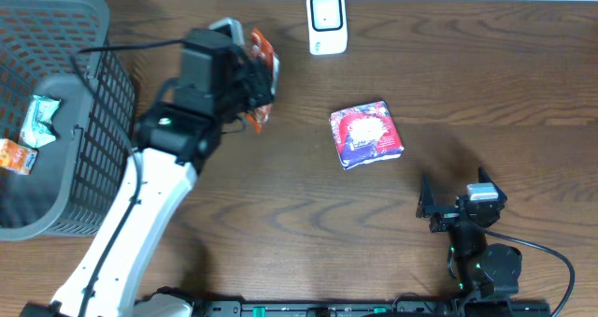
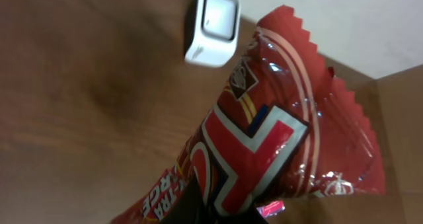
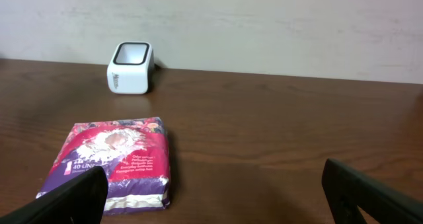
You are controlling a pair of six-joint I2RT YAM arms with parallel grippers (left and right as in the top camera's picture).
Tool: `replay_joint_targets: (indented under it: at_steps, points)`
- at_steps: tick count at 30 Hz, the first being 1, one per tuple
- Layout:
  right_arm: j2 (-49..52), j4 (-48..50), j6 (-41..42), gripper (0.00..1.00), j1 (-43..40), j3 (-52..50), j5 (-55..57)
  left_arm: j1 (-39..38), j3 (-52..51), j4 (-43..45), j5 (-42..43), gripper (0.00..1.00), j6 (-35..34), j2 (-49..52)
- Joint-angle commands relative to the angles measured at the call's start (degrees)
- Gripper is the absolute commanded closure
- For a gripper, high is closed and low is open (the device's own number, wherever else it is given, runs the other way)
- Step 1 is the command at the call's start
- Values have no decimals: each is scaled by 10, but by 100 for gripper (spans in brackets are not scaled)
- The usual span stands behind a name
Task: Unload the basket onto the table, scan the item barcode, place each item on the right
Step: 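Carry the red TOP bar to the scanner window, then place the TOP bar on the table next to the pad pack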
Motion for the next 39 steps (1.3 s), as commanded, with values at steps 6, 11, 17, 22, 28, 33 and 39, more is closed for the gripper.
replay_joint_targets:
  at_steps: [6,11,17,22,28,33,39]
  points:
    - [-1,-2,-4,1,2,-2,3,-49,6,-3,-69,93,-151,90]
    - [-1,-1,-4,1,2,-2,3,-57,6,-4,-68,93,-245,144]
    - [-1,-2,-4,1,2,-2,3,-82,6,-5,-63,93,-371,188]
    - [-1,-1,-4,1,2,-2,3,-110,6,7,-65,83,-391,199]
    - [-1,-2,-4,1,2,-2,3,-115,6,28,-70,45,-377,199]
    - [-1,-2,-4,1,2,-2,3,-105,6,76,-70,41,-263,195]
    - [-1,-2,-4,1,2,-2,3,-78,7,102,-70,37,-111,137]
